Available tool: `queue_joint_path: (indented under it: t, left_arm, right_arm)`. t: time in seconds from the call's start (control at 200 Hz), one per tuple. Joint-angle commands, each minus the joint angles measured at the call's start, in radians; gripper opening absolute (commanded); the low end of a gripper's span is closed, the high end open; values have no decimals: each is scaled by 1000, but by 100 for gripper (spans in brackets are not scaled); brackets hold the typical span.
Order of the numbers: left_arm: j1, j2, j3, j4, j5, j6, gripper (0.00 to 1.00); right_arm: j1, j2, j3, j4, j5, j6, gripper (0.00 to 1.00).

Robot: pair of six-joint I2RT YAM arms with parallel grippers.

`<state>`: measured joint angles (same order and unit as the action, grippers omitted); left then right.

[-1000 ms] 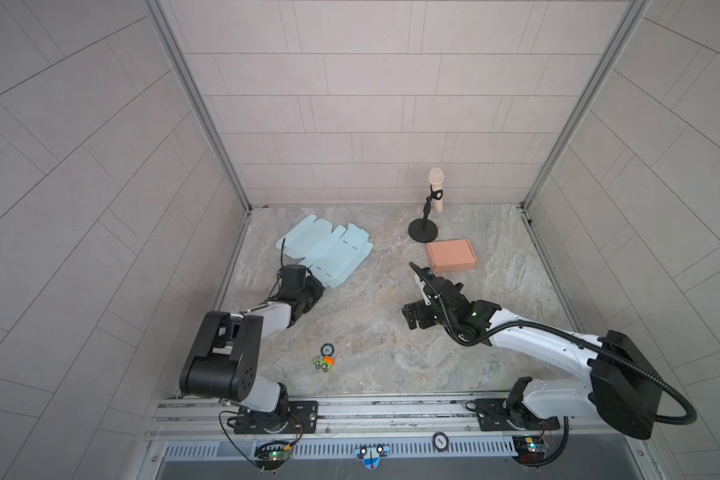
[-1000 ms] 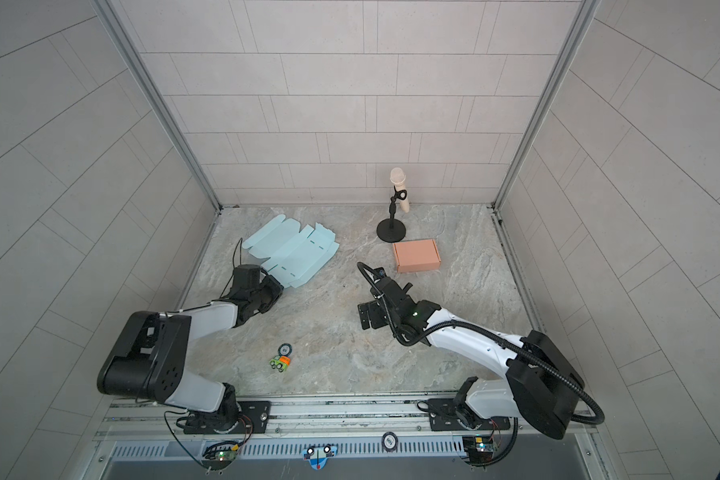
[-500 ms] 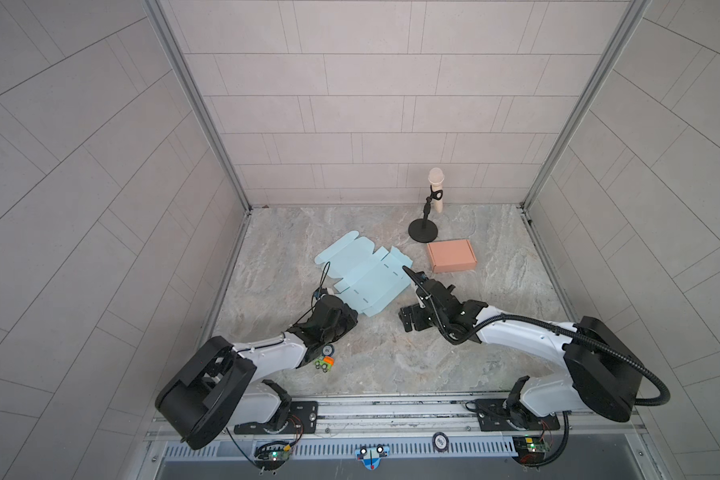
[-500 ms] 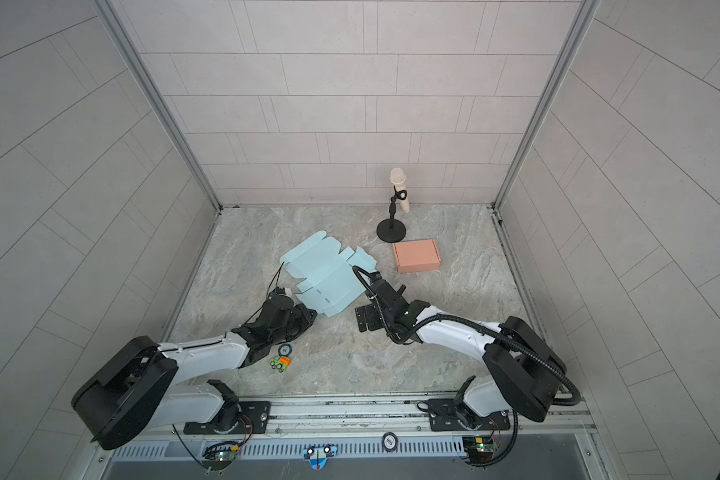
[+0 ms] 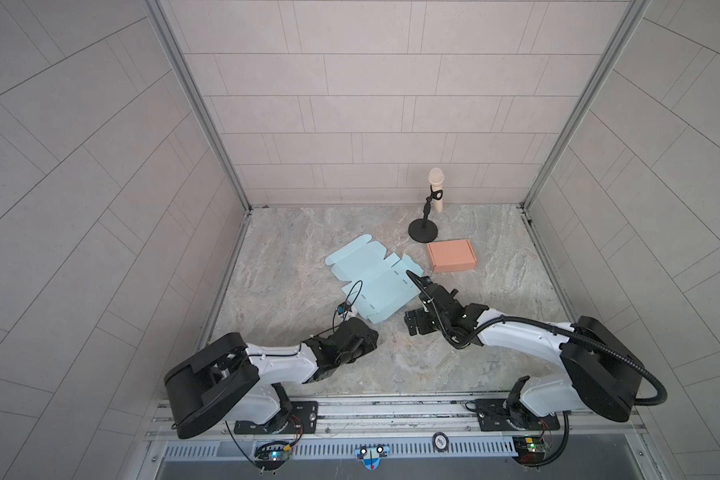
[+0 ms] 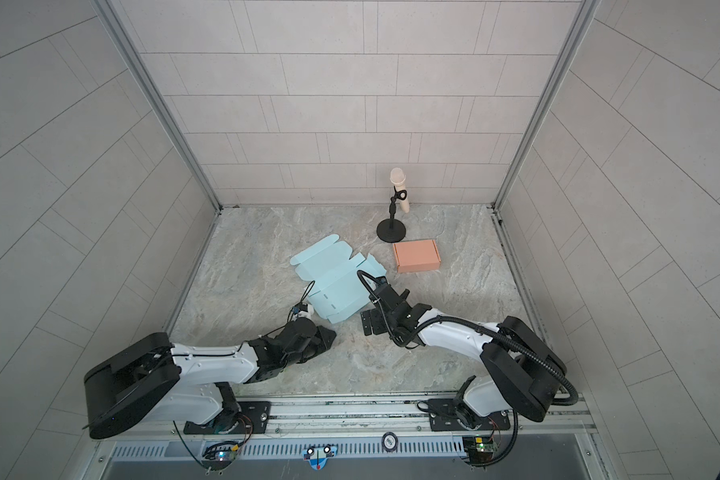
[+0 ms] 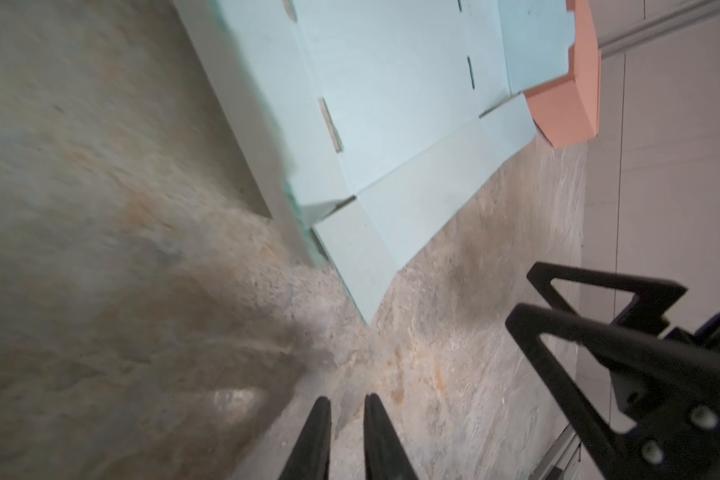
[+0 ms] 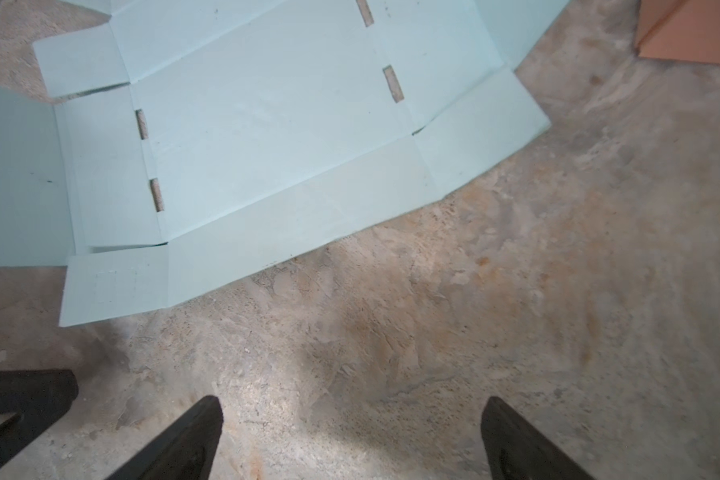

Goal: Fold the paper box

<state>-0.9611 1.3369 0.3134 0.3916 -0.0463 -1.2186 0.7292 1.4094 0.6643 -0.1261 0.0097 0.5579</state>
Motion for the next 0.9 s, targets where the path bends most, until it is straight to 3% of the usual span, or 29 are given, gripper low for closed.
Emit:
queue_joint_path:
  t: [0.0, 0.135, 0.285, 0.436, 0.561, 0.791, 0.891]
  left_arm:
    - [-18, -2, 1, -21, -59, 2, 24]
    - [-18, -38, 38, -74, -10, 85, 42]
    - [-18, -66, 165, -288, 72, 268, 61]
    - [-15, -55, 332, -546, 122, 469, 65]
    - [0, -32, 458, -655, 132, 597, 70]
    - [210, 116, 607, -666, 172, 718, 72]
    - [289, 187, 650, -672, 137, 757, 73]
  right_arm:
    - [-17, -39, -8, -32, 30, 2, 100]
    - [-34, -88, -26, -50, 40, 1, 100]
    - [-51, -137, -39, -66, 36, 8, 100]
    - [-57, -183, -64, -72, 21, 21, 100]
    - [-63, -200, -93, -48, 5, 39, 100]
    - [-68, -211, -116, -16, -23, 65, 100]
    - [-68, -225, -117, -19, -19, 66, 100]
